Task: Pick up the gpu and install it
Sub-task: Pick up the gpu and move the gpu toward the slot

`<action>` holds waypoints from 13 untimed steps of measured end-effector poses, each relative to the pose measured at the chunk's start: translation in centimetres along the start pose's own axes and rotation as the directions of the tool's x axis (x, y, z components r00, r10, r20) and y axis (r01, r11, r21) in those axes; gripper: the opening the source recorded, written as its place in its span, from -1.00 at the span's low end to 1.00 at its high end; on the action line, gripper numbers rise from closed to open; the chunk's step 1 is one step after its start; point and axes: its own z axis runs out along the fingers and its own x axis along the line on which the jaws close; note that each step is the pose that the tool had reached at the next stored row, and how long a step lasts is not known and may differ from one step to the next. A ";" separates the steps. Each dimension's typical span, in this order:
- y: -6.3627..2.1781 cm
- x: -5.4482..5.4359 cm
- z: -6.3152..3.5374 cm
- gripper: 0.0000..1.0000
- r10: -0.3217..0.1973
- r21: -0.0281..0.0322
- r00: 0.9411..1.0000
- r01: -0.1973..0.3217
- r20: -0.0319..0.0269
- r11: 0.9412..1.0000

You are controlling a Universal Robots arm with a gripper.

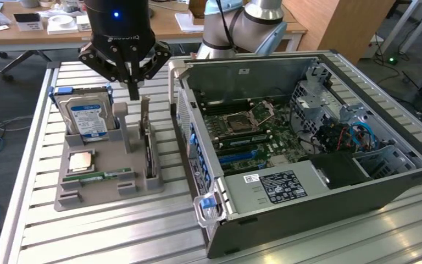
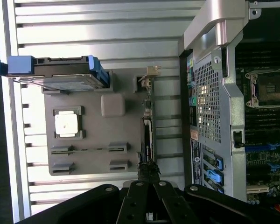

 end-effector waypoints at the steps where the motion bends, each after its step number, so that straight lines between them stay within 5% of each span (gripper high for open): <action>1: 0.00 0.0 0.00 -0.79 0.000 0.000 1.000 0.000 0.000 1.000; 6: 0.00 0.0 0.00 -0.77 0.000 0.000 1.000 0.000 0.000 1.000; 13: 0.00 0.0 0.00 -0.18 0.000 0.000 1.000 0.000 0.000 1.000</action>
